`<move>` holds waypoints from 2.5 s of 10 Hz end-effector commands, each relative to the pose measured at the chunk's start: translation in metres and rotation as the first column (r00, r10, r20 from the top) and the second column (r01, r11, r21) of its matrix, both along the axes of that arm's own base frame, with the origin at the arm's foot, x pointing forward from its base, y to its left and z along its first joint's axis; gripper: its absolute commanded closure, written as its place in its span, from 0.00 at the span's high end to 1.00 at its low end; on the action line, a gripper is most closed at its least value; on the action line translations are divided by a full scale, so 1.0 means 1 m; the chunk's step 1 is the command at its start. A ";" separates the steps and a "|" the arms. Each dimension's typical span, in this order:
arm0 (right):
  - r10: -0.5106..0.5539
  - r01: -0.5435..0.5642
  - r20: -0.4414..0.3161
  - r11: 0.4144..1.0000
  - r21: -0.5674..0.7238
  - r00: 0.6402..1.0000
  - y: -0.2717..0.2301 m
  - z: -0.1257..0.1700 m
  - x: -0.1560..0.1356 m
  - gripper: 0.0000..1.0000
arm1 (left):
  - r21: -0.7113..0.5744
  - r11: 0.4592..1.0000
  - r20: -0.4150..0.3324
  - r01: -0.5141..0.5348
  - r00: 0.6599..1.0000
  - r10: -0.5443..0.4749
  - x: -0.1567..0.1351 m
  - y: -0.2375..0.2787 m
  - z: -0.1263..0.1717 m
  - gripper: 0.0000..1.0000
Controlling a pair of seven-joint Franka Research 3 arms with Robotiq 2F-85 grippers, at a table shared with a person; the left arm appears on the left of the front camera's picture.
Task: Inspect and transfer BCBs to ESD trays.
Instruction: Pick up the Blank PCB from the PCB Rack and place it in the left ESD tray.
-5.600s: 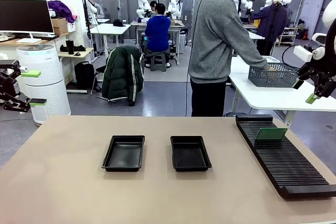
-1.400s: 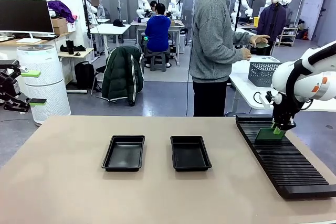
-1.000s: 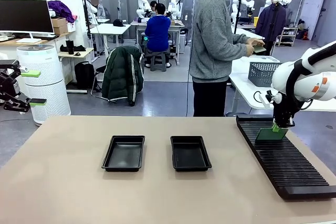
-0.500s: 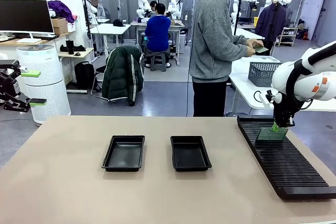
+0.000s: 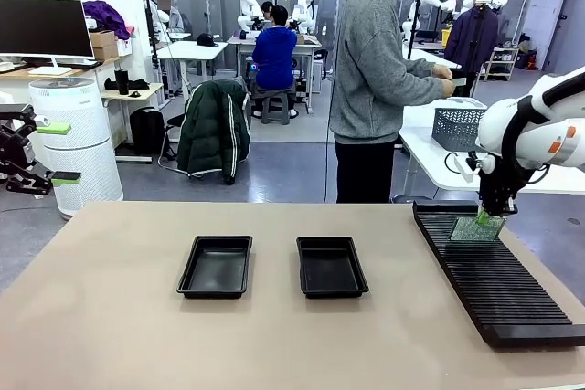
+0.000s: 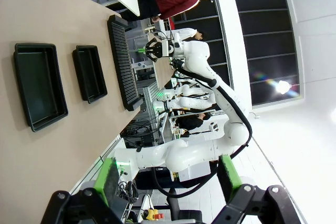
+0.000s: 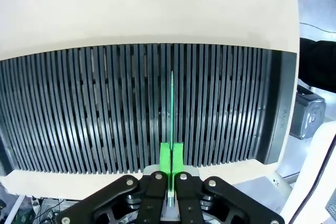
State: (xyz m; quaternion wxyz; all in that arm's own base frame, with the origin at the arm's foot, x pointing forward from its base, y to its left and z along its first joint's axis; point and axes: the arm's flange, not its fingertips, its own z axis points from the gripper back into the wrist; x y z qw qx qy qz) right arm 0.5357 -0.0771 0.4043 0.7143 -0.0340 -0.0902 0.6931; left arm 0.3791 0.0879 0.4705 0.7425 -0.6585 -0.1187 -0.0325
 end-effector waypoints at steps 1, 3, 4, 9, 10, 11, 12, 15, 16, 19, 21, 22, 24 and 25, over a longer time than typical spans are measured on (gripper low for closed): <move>-0.001 0.001 -0.039 1.000 -0.013 0.999 -0.004 0.031 -0.001 0.00 | -0.002 1.000 0.001 -0.003 1.000 0.003 0.000 0.002 0.000 1.00; -0.003 0.002 -0.056 1.000 -0.025 0.998 -0.003 0.063 -0.005 0.00 | -0.002 1.000 0.001 -0.003 1.000 0.003 0.000 0.002 0.000 1.00; -0.004 0.003 -0.074 1.000 -0.021 0.997 -0.002 0.080 -0.009 0.00 | -0.002 1.000 0.001 -0.003 1.000 0.003 0.000 0.002 0.000 1.00; -0.020 0.017 -0.109 1.000 -0.027 0.994 -0.001 0.195 -0.046 0.00 | -0.002 1.000 0.001 -0.003 1.000 0.003 0.000 0.002 0.000 1.00; -0.014 0.012 -0.106 1.000 -0.019 0.994 -0.002 0.222 -0.054 0.00 | -0.002 1.000 0.001 -0.003 1.000 0.003 0.000 0.002 0.000 1.00; -0.018 0.016 -0.092 1.000 -0.025 0.996 -0.004 0.247 -0.059 0.00 | -0.002 1.000 0.001 -0.003 1.000 0.003 0.000 0.002 0.000 1.00; -0.016 0.015 -0.075 1.000 -0.021 0.997 -0.005 0.271 -0.064 0.00 | -0.002 1.000 0.001 -0.003 1.000 0.003 0.000 0.002 0.000 1.00; -0.022 0.021 -0.027 1.000 -0.021 0.999 -0.009 0.307 -0.070 0.00 | -0.002 1.000 0.001 -0.003 1.000 0.003 0.000 0.002 0.000 1.00; -0.025 0.025 -0.026 0.999 -0.026 0.999 -0.010 0.313 -0.070 0.00 | -0.002 1.000 0.001 -0.003 1.000 0.003 0.000 0.002 0.000 1.00; -0.006 0.006 0.005 1.000 -0.013 1.000 -0.013 0.314 -0.074 0.00 | -0.002 1.000 0.001 -0.003 1.000 0.003 0.000 0.002 0.000 1.00; -0.006 0.006 0.005 1.000 -0.013 1.000 -0.013 0.314 -0.074 0.00 | -0.002 1.000 0.001 -0.003 1.000 0.003 0.000 0.002 0.000 1.00; -0.006 0.006 0.005 1.000 -0.013 1.000 -0.013 0.314 -0.074 0.00 | -0.002 1.000 0.001 -0.003 1.000 0.003 0.000 0.002 0.000 1.00; -0.006 0.006 0.005 1.000 -0.013 1.000 -0.013 0.314 -0.074 0.00 | -0.002 1.000 0.001 -0.003 1.000 0.003 0.000 0.002 0.000 1.00; -0.006 0.006 0.005 1.000 -0.013 1.000 -0.013 0.314 -0.074 0.00 | -0.002 1.000 0.001 -0.003 1.000 0.003 0.000 0.002 0.000 1.00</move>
